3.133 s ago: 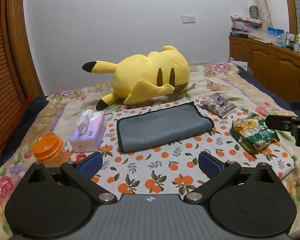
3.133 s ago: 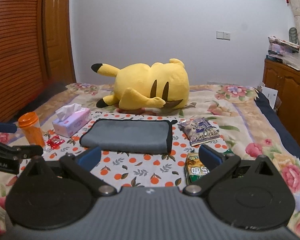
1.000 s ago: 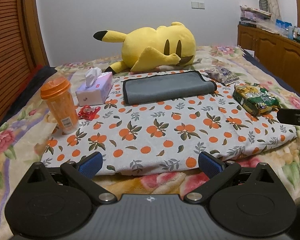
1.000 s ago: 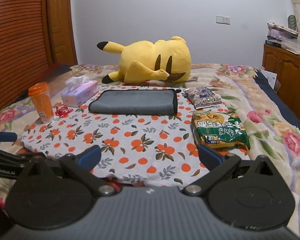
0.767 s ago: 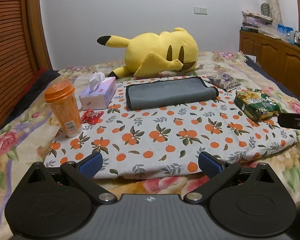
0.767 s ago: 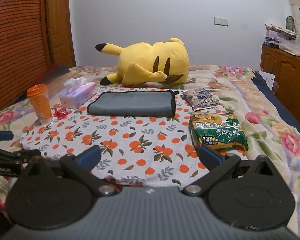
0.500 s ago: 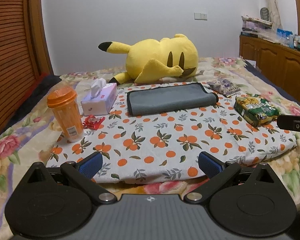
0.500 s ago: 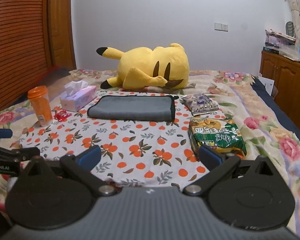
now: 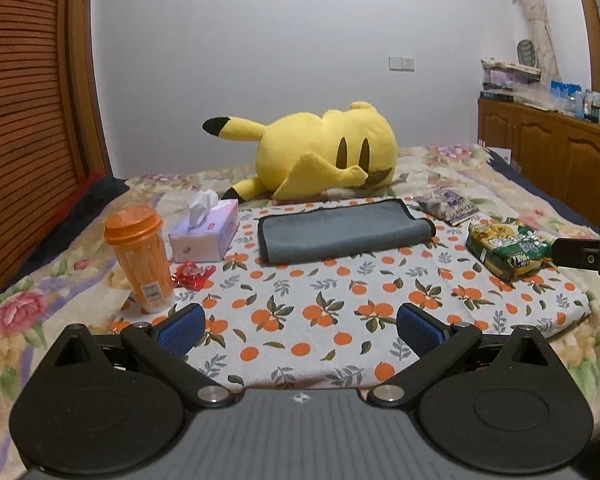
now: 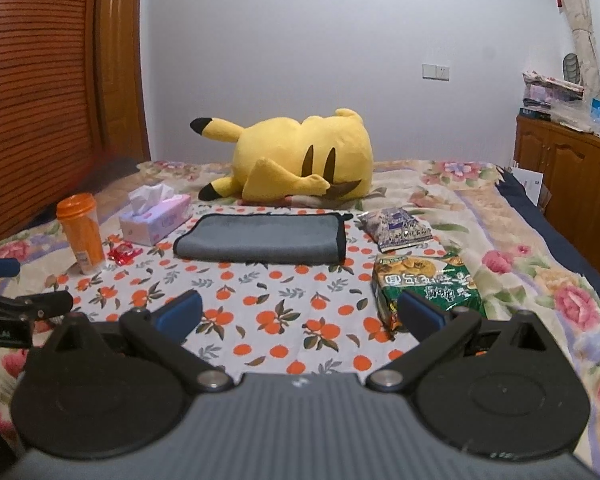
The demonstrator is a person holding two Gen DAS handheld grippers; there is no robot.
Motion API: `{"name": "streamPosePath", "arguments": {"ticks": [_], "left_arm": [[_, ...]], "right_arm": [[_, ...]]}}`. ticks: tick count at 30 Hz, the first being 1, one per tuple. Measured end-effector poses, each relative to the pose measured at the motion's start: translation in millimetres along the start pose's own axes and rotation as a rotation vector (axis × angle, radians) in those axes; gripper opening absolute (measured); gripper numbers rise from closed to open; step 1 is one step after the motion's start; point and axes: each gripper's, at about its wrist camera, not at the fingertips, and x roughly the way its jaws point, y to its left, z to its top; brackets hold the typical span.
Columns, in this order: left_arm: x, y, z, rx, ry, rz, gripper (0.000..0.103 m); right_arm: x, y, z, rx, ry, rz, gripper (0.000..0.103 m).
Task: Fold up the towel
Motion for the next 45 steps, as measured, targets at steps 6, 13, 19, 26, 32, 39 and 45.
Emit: {"name": "streamPosePath", "arguments": {"ticks": [6,13,19,26,32,39,45], "left_arm": [[-3,1,0,-0.006,-0.023,0.0,0.103],[-5,3,1,-0.021,-0.041,0.006,0.103],[-8,4,1,-0.023,-0.058,0.013,0.103],[-11,6,2,-0.031,-0.08,0.019,0.103],[-12,8,3,-0.043,-0.091,0.023,0.103],[-12,8,2,-0.039,-0.087,0.021,0.103],[-12,8,2,-0.038,-0.086,0.02,0.103]], "right_arm": [[-2,-2,0,0.008,-0.02,-0.006,0.103],[-6,-4,1,0.017,-0.046,-0.011,0.103],[-9,-6,1,0.022,-0.067,-0.017,0.103],[-12,-7,2,0.026,-0.093,-0.024,0.103],[-15,-10,2,0.037,-0.113,-0.032,0.103],[-14,-10,2,0.036,-0.112,-0.032,0.103],[-14,-10,2,0.036,-0.112,-0.032,0.103]]}}
